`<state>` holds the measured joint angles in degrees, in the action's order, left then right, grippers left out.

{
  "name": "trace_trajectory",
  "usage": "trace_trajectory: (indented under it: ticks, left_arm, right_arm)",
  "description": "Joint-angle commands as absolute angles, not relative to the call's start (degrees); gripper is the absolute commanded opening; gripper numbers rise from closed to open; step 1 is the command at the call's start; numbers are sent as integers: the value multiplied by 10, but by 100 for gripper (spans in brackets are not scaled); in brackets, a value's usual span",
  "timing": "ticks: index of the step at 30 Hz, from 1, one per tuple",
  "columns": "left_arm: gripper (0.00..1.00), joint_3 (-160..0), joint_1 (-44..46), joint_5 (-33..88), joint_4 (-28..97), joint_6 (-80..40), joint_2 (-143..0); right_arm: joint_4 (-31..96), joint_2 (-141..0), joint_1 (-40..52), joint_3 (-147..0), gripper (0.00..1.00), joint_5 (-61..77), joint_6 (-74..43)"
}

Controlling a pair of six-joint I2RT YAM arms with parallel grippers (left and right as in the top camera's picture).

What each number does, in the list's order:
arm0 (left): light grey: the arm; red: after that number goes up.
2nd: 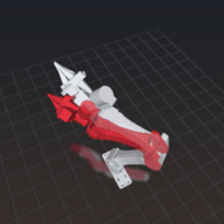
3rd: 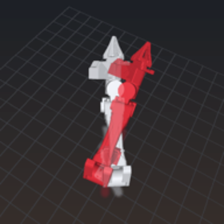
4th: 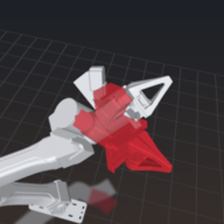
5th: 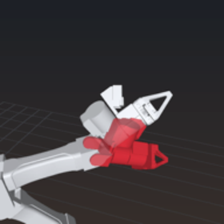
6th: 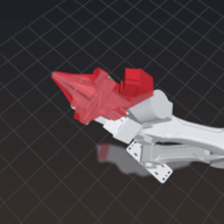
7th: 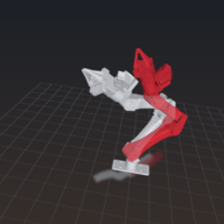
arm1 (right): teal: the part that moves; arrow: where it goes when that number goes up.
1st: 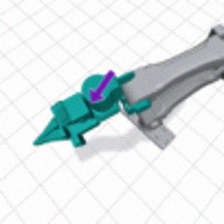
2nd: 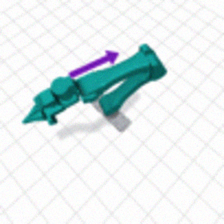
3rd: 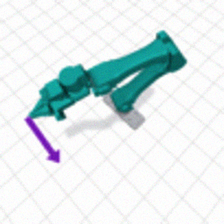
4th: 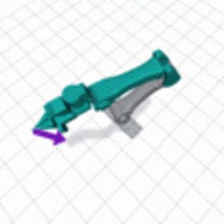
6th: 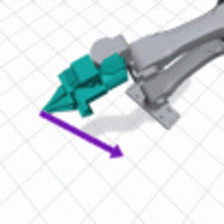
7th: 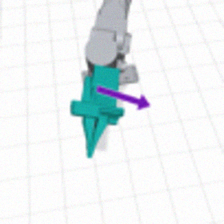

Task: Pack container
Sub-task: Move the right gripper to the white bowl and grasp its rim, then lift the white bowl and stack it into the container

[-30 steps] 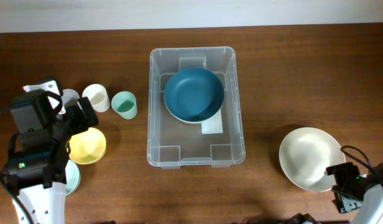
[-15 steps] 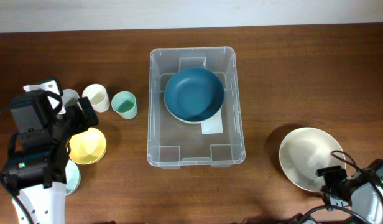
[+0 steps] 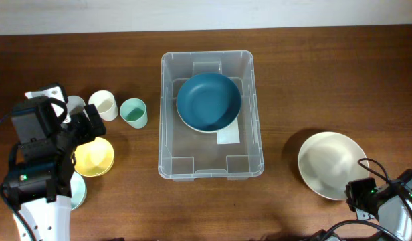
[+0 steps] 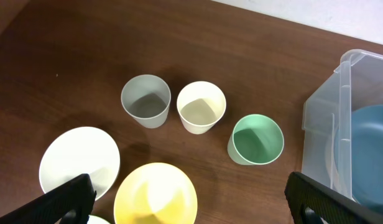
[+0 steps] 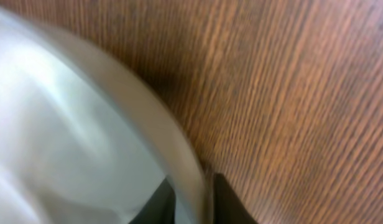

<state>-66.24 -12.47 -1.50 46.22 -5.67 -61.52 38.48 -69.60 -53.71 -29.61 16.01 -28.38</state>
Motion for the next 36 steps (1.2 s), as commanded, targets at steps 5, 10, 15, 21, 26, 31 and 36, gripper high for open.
trace_trajectory:
  ticks: [5,10,15,21,26,31,36]
  left_arm:
    - [100,-670,-128,-12,461,-62,-618]
    - [100,-670,-128,-12,461,-62,-618]
    - [100,-670,-128,-12,461,-62,-618]
    - [100,-670,-128,-12,461,-62,-618]
    - [100,-670,-128,-12,461,-62,-618]
    - [100,-670,-128,-12,461,-62,-618]
    - [100,-670,-128,-12,462,-62,-618]
  right_arm:
    - [380,-700,-540,-294,4,171,-280]
    - [362,-700,-540,-307,4,244,-280]
    - [412,-700,-469,-418,4,246,-279]
    - [472,-701,-303,-614,4,194,-280]
    - [501,-735,-149,-772,4,135,-282]
    - [583,-875,-3,-974,4,117,-269]
    - [654,-1018,77,-1129,4,113,-227]
